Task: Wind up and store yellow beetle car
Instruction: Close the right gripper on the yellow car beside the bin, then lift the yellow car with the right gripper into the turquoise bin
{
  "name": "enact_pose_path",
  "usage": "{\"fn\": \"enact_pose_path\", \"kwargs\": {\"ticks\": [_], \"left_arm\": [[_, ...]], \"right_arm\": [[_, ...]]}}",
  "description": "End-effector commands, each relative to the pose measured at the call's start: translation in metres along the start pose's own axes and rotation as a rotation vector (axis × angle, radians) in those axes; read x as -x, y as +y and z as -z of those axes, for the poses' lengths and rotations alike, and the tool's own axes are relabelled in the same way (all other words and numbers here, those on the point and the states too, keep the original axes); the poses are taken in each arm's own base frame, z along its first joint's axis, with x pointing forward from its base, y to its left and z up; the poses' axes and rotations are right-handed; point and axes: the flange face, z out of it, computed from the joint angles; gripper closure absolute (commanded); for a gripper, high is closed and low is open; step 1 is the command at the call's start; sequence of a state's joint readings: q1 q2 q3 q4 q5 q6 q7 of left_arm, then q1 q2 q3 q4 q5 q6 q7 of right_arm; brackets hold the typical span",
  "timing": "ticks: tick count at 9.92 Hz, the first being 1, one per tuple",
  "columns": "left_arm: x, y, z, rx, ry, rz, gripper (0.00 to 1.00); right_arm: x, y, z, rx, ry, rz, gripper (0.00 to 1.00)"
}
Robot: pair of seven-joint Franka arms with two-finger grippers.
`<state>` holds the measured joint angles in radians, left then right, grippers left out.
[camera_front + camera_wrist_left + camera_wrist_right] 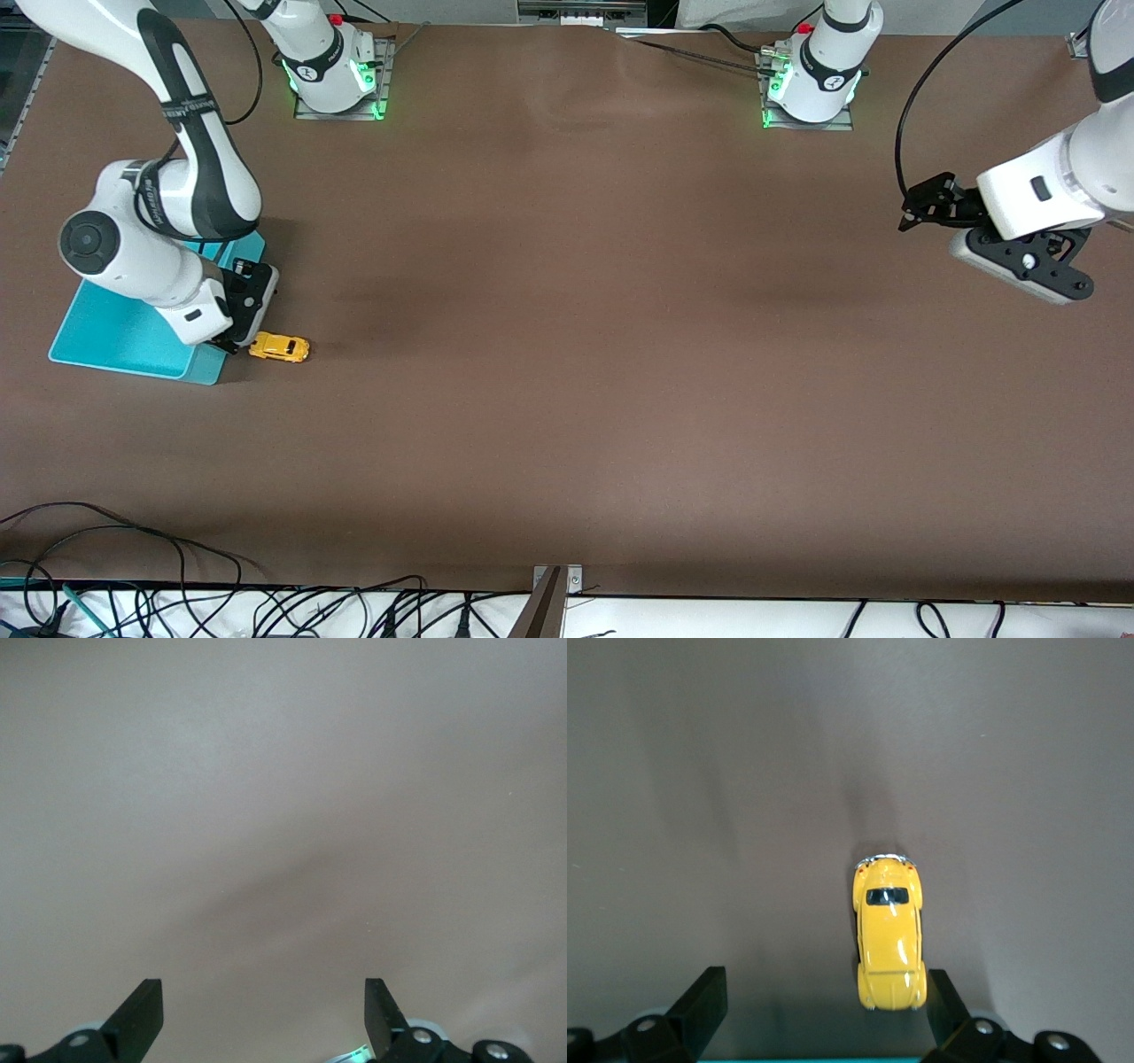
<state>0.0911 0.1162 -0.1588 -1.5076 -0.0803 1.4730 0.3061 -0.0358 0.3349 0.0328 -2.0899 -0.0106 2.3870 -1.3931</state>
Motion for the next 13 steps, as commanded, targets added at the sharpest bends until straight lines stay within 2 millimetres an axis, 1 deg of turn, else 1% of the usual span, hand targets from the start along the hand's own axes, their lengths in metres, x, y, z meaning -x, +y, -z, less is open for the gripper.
{"fn": "enact_pose_path", "kwargs": {"ticks": [1, 2, 3, 4, 5, 6, 7, 8, 9, 10, 11, 12, 13], "left_arm": [[0.031, 0.018, 0.003, -0.006, 0.081, 0.147, 0.0], [0.032, 0.023, 0.008, -0.029, 0.094, 0.237, 0.0], [0.03, 0.025, 0.004, -0.042, 0.082, 0.236, 0.0], [0.028, 0.026, 0.005, -0.045, 0.084, 0.237, 0.0], [0.026, 0.032, 0.004, -0.046, 0.082, 0.227, 0.0], [0.023, 0.031, 0.002, -0.044, 0.074, 0.226, 0.0], [0.019, 0.029, 0.005, -0.045, 0.071, 0.229, 0.0], [0.015, 0.025, 0.005, -0.056, 0.063, 0.231, 0.0], [0.015, 0.026, 0.007, -0.058, 0.066, 0.231, 0.0], [0.015, 0.028, 0.006, -0.057, 0.063, 0.23, 0.0], [0.015, 0.029, 0.005, -0.057, 0.058, 0.227, 0.0], [0.015, 0.027, 0.005, -0.056, 0.057, 0.231, 0.0], [0.017, 0.023, 0.006, -0.056, 0.059, 0.237, 0.0]], "right_arm": [[0.007, -0.001, -0.021, 0.022, 0.007, 0.089, 0.0], [0.015, 0.004, -0.029, 0.046, 0.009, 0.091, 0.0], [0.016, 0.007, -0.042, 0.07, 0.013, 0.096, 0.0], [0.021, 0.01, -0.054, 0.091, 0.013, 0.096, 0.0], [0.021, 0.012, -0.061, 0.112, 0.016, 0.116, 0.0], [0.019, 0.012, -0.069, 0.114, 0.016, 0.128, 0.0], [0.019, 0.012, -0.07, 0.114, 0.016, 0.131, 0.0], [0.019, 0.011, -0.071, 0.112, 0.016, 0.13, 0.24], [0.019, 0.012, -0.07, 0.114, 0.016, 0.131, 0.57], [0.019, 0.012, -0.069, 0.115, 0.016, 0.136, 0.94], [0.018, 0.012, -0.067, 0.12, 0.015, 0.14, 1.0], [0.018, 0.013, -0.063, 0.126, 0.016, 0.139, 1.0], [0.016, 0.021, -0.041, 0.161, 0.018, 0.135, 1.0]]}}
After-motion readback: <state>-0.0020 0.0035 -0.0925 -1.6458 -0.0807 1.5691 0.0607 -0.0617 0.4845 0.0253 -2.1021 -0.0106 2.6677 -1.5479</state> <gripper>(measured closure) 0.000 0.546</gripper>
